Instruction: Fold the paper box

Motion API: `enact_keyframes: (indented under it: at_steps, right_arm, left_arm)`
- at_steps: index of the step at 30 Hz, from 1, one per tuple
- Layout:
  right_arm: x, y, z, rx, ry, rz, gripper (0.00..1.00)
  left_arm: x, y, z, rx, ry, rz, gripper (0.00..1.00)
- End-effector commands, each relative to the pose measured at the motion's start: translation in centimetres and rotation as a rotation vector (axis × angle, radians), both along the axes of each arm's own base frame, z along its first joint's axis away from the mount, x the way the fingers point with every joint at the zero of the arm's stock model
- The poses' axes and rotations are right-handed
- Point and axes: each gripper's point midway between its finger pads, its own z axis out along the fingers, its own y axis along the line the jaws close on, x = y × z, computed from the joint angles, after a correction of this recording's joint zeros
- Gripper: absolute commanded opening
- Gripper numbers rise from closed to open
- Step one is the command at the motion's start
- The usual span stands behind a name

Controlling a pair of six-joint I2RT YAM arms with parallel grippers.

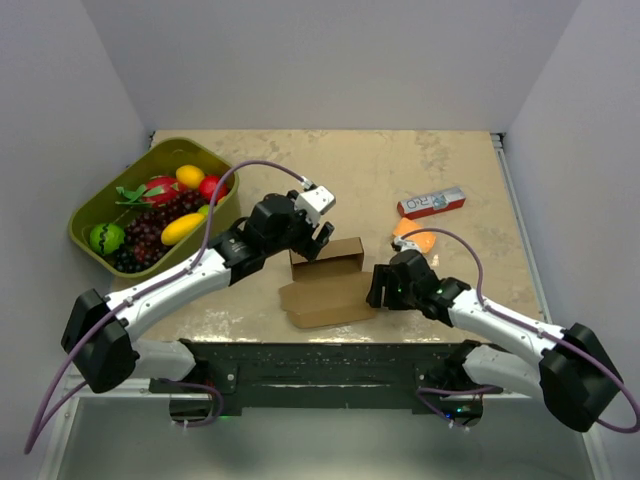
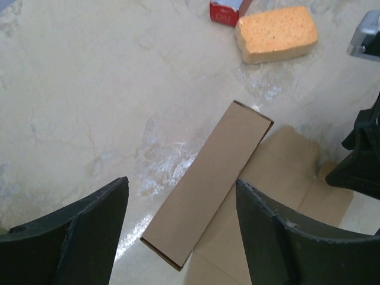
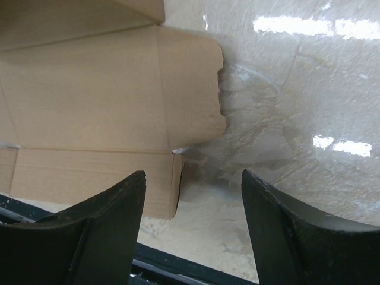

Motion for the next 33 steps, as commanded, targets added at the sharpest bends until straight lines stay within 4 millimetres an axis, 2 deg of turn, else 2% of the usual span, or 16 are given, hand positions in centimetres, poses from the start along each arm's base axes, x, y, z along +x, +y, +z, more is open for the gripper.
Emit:
enact_keyframes:
  at_steps: [1,5,8,9,11,12,14,15,18,23,27,31,33]
  right_arm:
    - [-0.3,1.2,-0.1,0.032,0.04,0.025,0.68]
    - [-0.3,2.0,-0.3,0.048,0.045,0.055,0.6]
    - [-0.9,2.8,-1.0,0.065,0.084,0.092,0.47]
    - [-1.0,3.0,-1.2,0.063,0.09,0.104,0.4]
    - [-1.3,3.1,-1.8,0.054,0.115,0.118,0.31]
    - [-1.3,3.0,-1.8,0.042,0.117,0.129,0.21]
    - [-0.9,2.8,-1.2,0.017,0.106,0.13,0.07]
    - [-0.7,2.7,-0.8,0.007,0.096,0.135,0.04]
    - [0.1,2.7,1.4,-0.007,0.056,0.141,0.0]
    - [0.4,2.6,3.9,-0.044,0.051,0.175,0.0]
    - [0.4,2.4,5.0,-0.061,0.047,0.194,0.0]
    - [0.6,2.8,5.9,-0.051,0.037,0.206,0.0]
    - [0.6,2.9,6.0,-0.046,0.036,0.211,0.0]
  left_arm:
    - [-0.2,0.1,-0.1,0.006,-0.028,-0.024,0.77]
    - [-0.3,0.2,-0.4,0.009,-0.022,-0.024,0.77]
    - [-0.2,0.1,-1.0,0.018,-0.011,-0.023,0.77]
    - [-0.5,-0.2,-1.2,0.015,-0.001,-0.046,0.77]
    - [-0.8,-0.5,-1.6,0.022,0.01,-0.069,0.75]
    - [-1.1,-0.9,-1.9,0.03,0.016,-0.091,0.7]
    - [-1.7,-1.4,-2.3,0.057,0.015,-0.135,0.69]
    - [-2.4,-2.0,-2.7,0.075,0.015,-0.168,0.69]
    - [-3.6,-2.7,-3.6,0.141,-0.008,-0.212,0.72]
    - [-3.4,-2.3,-4.4,0.226,-0.053,-0.171,0.75]
    - [-1.8,-0.8,-5.0,0.299,-0.087,-0.053,0.75]
    - [-0.1,1.2,-4.7,0.352,-0.137,0.085,0.75]
    - [0.3,1.4,-4.7,0.36,-0.149,0.113,0.75]
